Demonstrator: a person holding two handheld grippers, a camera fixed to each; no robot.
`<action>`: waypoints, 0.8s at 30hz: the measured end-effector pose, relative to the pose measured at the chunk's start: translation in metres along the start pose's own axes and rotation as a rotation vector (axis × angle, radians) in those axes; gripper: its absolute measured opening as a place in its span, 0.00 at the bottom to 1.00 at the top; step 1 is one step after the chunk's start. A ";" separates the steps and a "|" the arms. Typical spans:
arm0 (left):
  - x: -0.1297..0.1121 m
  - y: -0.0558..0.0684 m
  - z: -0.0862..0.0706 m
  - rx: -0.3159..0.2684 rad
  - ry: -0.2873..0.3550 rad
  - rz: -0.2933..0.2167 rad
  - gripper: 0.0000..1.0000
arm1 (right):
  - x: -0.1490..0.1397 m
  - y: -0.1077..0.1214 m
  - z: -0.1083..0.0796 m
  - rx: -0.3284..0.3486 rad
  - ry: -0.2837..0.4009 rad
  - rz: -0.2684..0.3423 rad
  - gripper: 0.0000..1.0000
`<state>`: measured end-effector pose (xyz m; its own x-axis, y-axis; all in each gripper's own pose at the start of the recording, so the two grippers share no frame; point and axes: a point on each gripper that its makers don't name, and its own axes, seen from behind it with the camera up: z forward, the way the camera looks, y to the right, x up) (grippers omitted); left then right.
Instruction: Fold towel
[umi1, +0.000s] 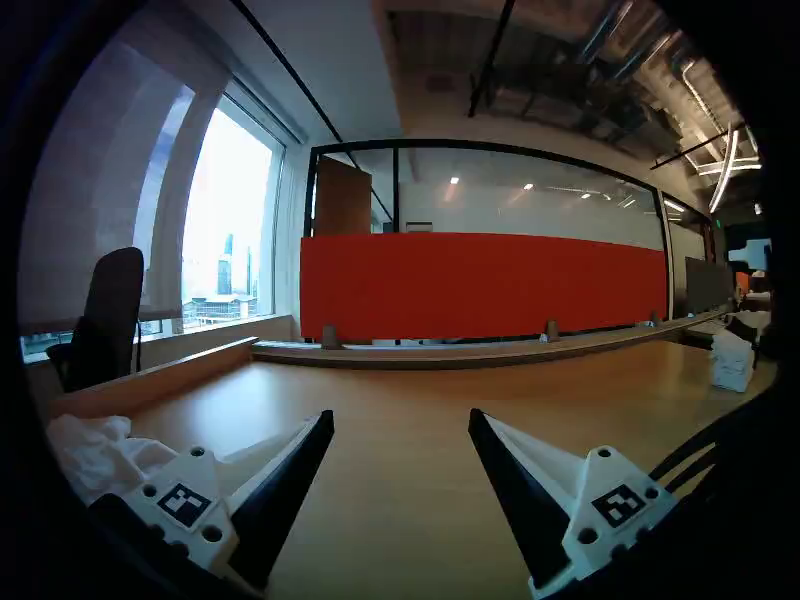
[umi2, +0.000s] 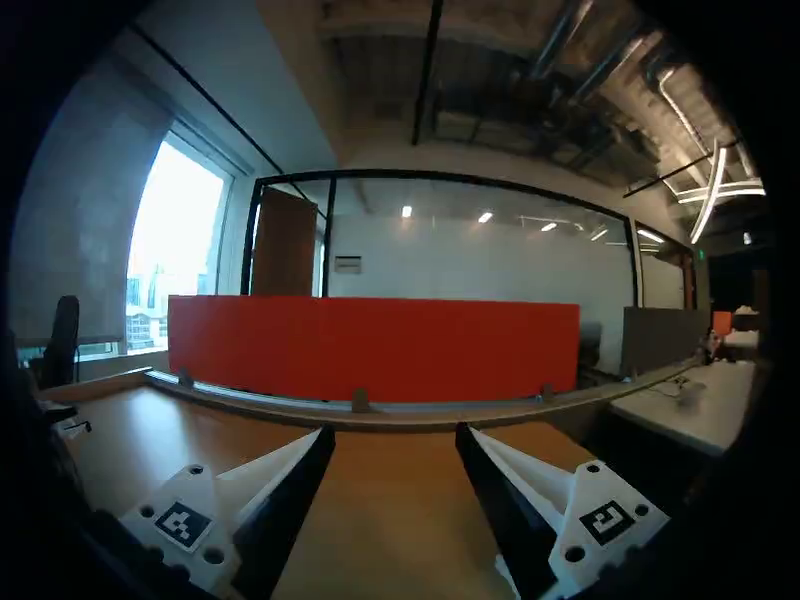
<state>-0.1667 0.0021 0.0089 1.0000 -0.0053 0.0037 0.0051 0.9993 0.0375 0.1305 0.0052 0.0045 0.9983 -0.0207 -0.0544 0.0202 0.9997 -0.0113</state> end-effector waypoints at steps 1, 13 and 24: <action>0.000 0.000 0.000 0.000 0.000 0.000 1.00 | -0.003 0.002 -0.001 -0.003 -0.001 0.006 0.93; 0.000 0.000 0.000 0.000 0.000 0.000 1.00 | -0.046 0.012 -0.004 -0.019 -0.023 0.071 0.93; 0.000 0.000 0.000 0.000 0.000 0.000 1.00 | -0.087 0.005 -0.003 0.000 -0.045 0.060 0.93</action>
<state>-0.1664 0.0022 0.0084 1.0000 -0.0048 0.0036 0.0047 0.9993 0.0376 0.0433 0.0120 0.0067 0.9992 0.0397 -0.0097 -0.0398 0.9992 -0.0098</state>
